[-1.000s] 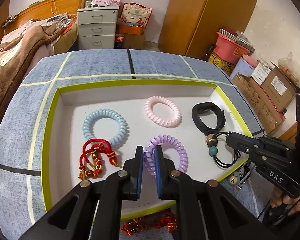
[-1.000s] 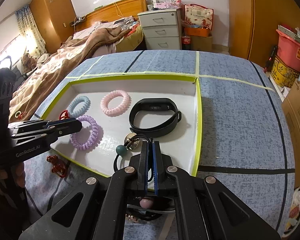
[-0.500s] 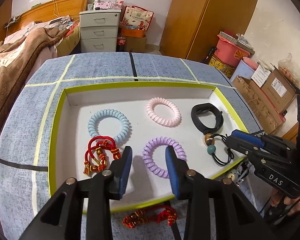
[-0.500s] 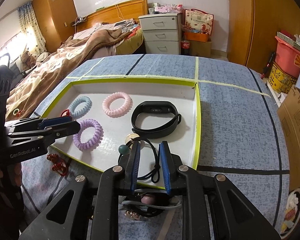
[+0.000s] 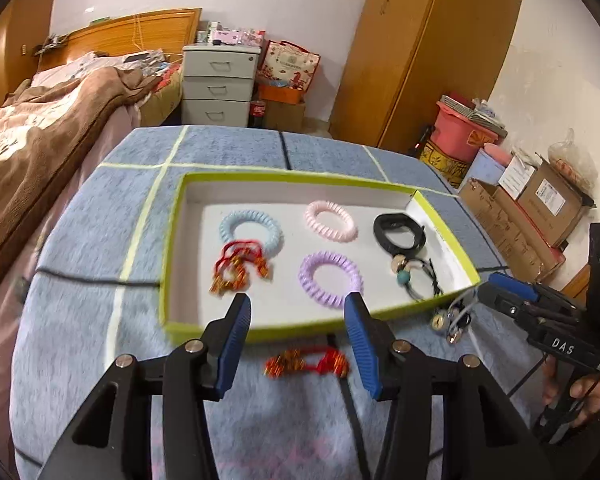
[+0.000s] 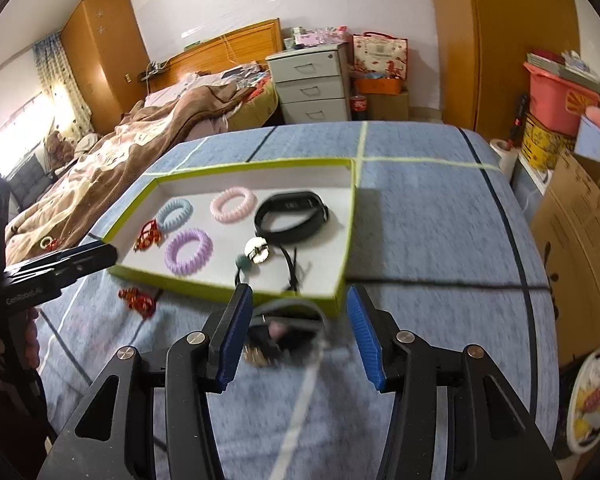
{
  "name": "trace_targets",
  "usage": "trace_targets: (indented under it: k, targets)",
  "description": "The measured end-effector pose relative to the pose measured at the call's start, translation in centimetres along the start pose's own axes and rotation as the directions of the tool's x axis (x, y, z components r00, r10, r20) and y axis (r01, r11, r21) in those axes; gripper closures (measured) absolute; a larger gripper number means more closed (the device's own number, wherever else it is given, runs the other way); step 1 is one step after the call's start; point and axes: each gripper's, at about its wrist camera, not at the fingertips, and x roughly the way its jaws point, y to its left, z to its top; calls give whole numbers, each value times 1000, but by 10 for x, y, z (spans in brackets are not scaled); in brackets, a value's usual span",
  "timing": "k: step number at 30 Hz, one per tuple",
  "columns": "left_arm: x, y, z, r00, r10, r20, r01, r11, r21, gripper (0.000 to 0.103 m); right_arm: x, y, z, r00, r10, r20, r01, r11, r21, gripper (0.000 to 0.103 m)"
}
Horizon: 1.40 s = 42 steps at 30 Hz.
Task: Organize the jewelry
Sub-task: 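Lower purple coil into green box with left while right releases black cord there, then grasp grey hair tie with pink bead with right while left moves to red tassel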
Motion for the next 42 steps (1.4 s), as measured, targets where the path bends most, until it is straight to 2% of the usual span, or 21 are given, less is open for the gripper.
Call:
trace_targets:
  k: [5, 18, 28, 34, 36, 42]
  targets:
    - [-15, 6, -17, 1000, 16, 24, -16, 1000, -15, 52, -4, 3, -16, 1000, 11, -16, -11, 1000, 3, 53]
    - [-21, 14, -43, 999, 32, 0, -32, 998, -55, 51, 13, 29, -30, 996, 25, -84, -30, 998, -60, 53]
    - [-16, 12, -46, 1000, 26, -16, -27, 998, -58, 51, 33, 36, -26, 993, -34, -110, 26, 997, -67, 53]
    - [-14, 12, -47, 1000, 18, -25, -20, 998, -59, 51, 31, 33, -25, 994, -50, -100, 45, 998, -52, 53]
    - [-13, 12, -47, 1000, 16, -26, -18, 998, -57, 51, 30, 30, -26, 993, -60, -100, 56, 997, -47, 65]
    - [-13, 11, -47, 1000, 14, -28, -16, 998, -56, 51, 23, 28, -29, 994, -49, -103, 44, 998, -48, 83]
